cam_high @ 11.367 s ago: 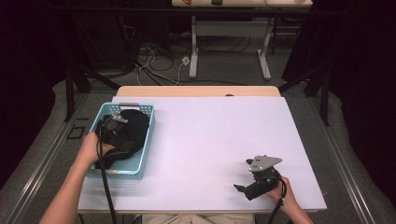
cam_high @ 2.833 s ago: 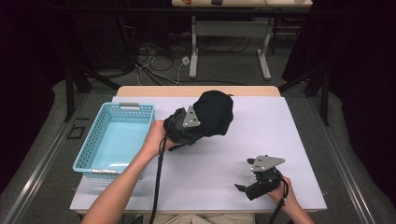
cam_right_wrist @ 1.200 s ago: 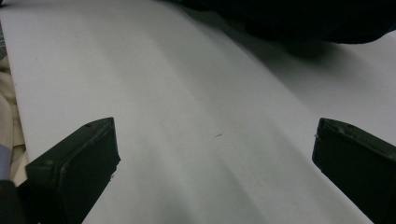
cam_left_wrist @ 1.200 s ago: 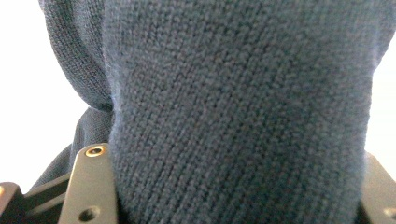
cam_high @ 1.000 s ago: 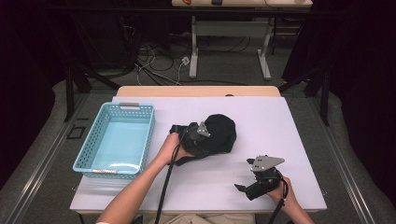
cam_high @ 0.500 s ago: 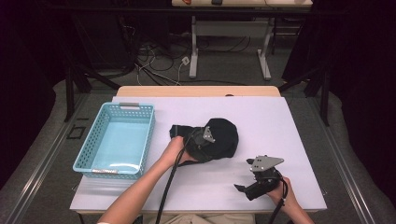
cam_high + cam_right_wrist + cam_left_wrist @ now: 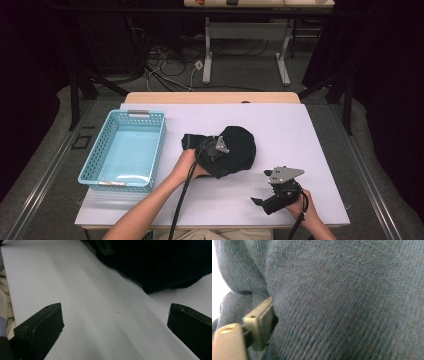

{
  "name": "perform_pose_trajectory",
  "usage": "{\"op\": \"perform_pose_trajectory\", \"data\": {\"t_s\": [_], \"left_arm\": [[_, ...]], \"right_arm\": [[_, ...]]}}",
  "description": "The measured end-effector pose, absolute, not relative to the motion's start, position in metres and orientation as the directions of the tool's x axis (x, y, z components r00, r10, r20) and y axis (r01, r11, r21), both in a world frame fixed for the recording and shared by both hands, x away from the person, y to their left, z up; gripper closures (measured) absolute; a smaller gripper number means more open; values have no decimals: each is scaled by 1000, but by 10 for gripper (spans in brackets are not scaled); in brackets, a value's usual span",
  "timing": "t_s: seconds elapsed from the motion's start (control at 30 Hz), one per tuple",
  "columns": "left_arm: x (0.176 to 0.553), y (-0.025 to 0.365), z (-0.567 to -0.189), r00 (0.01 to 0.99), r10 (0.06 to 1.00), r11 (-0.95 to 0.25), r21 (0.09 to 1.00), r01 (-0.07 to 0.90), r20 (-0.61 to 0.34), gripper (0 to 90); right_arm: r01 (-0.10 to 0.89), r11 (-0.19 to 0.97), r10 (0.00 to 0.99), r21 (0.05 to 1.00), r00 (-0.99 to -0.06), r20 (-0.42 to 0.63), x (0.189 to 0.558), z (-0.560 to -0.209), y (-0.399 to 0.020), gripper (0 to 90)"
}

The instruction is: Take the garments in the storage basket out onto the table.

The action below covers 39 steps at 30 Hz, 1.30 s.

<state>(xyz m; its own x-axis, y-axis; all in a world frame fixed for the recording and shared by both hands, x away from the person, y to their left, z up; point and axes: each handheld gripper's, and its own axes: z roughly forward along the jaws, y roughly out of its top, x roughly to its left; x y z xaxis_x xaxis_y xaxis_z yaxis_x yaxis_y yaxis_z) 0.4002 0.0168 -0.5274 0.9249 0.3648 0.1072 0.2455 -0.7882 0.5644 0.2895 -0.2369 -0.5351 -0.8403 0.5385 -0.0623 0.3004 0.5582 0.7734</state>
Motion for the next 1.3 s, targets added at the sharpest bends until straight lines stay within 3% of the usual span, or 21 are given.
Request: {"op": "perform_pose_trajectory", "data": {"t_s": [0.2,0.8,1.3], "left_arm": [[395,26,-524,916,390,-777,569,270,99,0],[362,71,-507,897,433,-732,615,295,85,0],[331,98,-496,881,452,-729,627,276,138,0]], "right_arm": [[302,555,542,775,-838,-62,289,-535,-237,0],[298,555,535,777,-843,-59,288,-534,-237,0],[302,557,535,774,-843,-55,288,-534,-236,0]]}}
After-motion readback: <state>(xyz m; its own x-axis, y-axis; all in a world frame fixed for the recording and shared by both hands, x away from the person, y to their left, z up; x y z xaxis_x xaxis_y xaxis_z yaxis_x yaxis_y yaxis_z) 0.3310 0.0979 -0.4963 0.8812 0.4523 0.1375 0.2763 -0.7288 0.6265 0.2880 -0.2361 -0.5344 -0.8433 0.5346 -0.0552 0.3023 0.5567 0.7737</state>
